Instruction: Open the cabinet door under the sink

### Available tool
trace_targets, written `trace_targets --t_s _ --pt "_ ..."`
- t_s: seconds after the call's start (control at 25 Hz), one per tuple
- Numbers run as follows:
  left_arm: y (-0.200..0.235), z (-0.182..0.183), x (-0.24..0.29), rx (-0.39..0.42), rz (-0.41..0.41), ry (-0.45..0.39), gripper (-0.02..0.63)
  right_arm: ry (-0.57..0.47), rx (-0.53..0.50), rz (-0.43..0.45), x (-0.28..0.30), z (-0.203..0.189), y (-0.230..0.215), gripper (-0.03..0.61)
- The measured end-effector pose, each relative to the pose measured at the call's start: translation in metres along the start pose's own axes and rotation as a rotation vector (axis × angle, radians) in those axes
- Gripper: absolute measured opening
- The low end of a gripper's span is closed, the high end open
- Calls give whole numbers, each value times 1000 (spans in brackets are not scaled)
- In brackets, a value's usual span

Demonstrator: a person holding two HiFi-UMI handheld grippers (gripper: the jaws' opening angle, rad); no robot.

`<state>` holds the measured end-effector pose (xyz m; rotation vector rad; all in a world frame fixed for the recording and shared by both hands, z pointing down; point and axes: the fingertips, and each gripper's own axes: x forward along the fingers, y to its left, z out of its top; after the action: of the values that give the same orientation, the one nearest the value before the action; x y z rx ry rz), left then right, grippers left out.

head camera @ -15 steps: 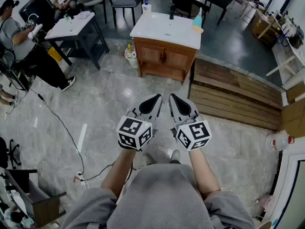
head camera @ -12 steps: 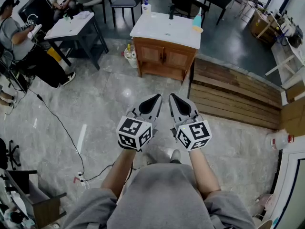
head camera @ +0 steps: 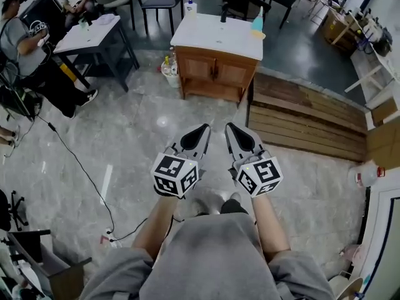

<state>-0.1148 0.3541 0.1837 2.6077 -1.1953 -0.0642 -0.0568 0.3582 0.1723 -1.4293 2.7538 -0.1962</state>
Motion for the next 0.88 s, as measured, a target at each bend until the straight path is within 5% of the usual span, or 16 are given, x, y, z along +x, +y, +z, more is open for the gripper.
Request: trace_targets --t_s 0.4,0.88 --pt "16 -19 34 -48 -23 50 5 37 50 -58 12 -22 -35 8" --pt "63 -9 143 -37 7 90 5 50 102 -19 91 -22 -131 9"
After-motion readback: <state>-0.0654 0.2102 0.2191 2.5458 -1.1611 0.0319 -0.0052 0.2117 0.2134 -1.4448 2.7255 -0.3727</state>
